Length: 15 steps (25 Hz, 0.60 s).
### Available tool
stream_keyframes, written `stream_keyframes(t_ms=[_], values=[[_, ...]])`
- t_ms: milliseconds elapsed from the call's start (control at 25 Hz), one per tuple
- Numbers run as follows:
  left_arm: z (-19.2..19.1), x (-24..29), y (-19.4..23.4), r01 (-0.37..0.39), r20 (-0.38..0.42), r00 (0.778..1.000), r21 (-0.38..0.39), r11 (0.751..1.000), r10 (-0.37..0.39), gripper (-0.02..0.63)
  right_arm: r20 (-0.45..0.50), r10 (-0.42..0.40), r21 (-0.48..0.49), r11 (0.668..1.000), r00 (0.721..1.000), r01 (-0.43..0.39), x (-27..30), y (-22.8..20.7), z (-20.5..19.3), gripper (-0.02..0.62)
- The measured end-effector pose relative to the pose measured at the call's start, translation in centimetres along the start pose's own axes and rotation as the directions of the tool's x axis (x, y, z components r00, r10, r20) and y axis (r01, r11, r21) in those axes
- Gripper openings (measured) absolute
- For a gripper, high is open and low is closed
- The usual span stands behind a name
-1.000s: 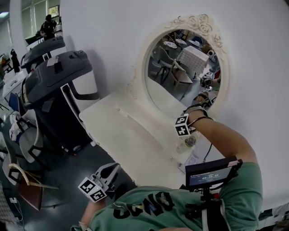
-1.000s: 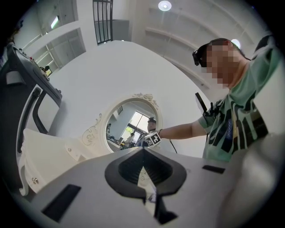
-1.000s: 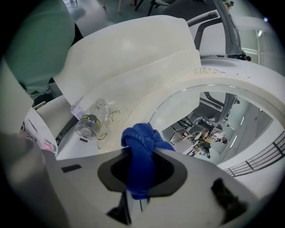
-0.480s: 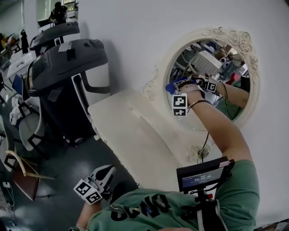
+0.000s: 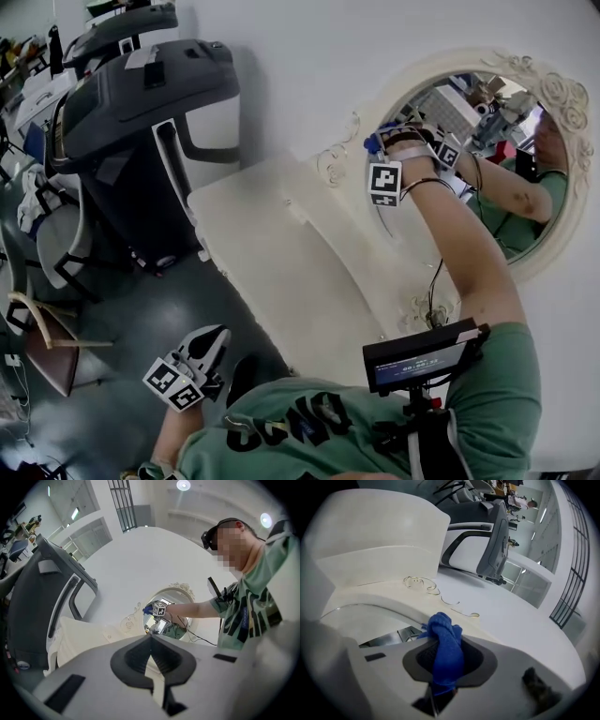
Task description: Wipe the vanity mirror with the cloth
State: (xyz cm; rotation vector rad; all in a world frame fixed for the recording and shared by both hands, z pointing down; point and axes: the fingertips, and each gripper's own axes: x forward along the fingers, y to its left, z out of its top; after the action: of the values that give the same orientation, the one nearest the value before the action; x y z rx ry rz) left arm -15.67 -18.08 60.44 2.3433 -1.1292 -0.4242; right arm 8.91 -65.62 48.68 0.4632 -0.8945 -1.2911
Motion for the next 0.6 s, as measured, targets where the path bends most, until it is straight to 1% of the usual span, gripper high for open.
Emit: stream_keyframes(t_ms=[120,280,440,600], values=[[0.1,1.4,-0.9,0.029,-0.011,1.000,0.012,1.000,-0.029,0.006,0.014,0.052,-0.025,0.998,0.999,-0.052,-0.6,2.1,0.0,0.071],[0.3,2.7,-2.9,0.066,-0.015,0.998,0.035,0.997,-0.066,0.006,0.011,0.167,-0.074,0.983,0.986,-0.166,-3.0,8.1,-0.4,0.071],[-0.3,2.9,-4.9,0.088,-0.028,0.996,0.040,0.995,-0.087,0.006,0.002,0.264,-0.137,0.955,0.964,-0.261,-7.1,15.4,-1.6,0.071],[-1.2,3.5,-7.5,0.132,-0.043,0.991,0.045,0.990,-0.130,0.006,-0.009,0.359,-0.118,0.926,0.933,-0.358,-11.5,21.0,-3.4,0.071]])
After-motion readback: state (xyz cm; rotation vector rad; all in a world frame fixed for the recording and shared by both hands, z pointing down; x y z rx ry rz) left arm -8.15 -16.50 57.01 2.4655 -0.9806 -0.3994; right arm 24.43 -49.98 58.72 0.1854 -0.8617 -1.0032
